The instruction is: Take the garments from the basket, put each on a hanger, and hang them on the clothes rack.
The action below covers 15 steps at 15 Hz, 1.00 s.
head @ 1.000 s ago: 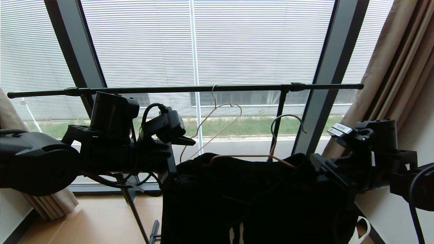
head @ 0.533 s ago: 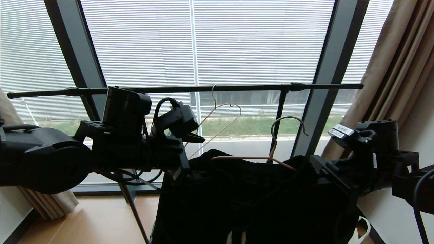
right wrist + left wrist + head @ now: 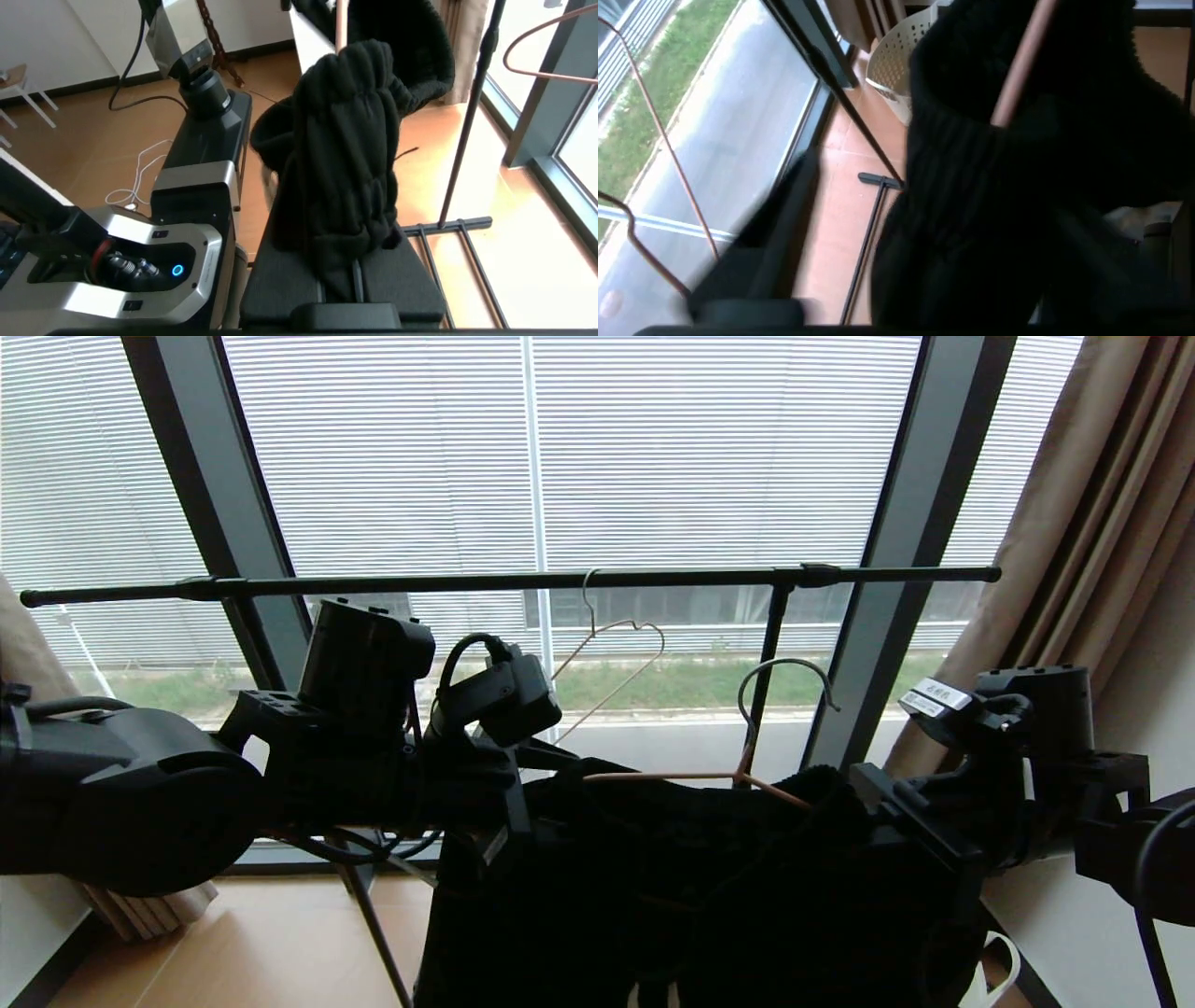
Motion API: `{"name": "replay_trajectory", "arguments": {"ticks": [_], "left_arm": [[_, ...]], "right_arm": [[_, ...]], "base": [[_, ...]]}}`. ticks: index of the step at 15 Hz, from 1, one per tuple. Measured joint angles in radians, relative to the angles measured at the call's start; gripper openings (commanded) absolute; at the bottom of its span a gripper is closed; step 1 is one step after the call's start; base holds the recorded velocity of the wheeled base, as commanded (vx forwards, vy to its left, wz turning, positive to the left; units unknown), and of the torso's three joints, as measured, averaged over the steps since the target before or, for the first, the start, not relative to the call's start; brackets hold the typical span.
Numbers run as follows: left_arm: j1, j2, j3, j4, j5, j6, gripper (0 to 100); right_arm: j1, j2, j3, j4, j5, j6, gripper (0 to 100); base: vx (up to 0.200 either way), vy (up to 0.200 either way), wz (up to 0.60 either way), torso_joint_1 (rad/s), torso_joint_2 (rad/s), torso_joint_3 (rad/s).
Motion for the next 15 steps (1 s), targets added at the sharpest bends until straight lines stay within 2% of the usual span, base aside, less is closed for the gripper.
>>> {"name": "replay_trajectory", "arguments": {"ticks": [5,8,9,12,15], "left_arm": [[0.006,-0.001,0.011,-0.001,-0.020,-0.003,0],[0.011,-0.002,0.012,-0.001,-0.020,-0.024,0],[0.012,-0.002,0.012,-0.001,-0.020,-0.039,0],[0.030,-0.010,0.021,-0.001,-0.019,-0.048,0],[0.063,-0.045,0.056,-0.004,-0.020,-0.048,0]], "right_arm": [[-0.004,0.011,-0.020,0.002,-0.009,0.006,0],[-0.007,0.021,-0.033,0.001,-0.013,0.046,0],[-0.009,0.024,-0.035,0.001,-0.013,0.046,100],[-0.025,0.027,-0.036,0.000,-0.013,0.045,100],[-0.081,0.027,-0.043,-0.017,-0.005,0.043,100]], "base": [[0.000,0.000,0.00,0.000,0.00,0.000],[0.000,0.000,0.00,0.000,0.00,0.000],[0.000,0.000,0.00,0.000,0.00,0.000],[0.000,0.000,0.00,0.000,0.00,0.000],[0.000,0.000,0.00,0.000,0.00,0.000]]}}
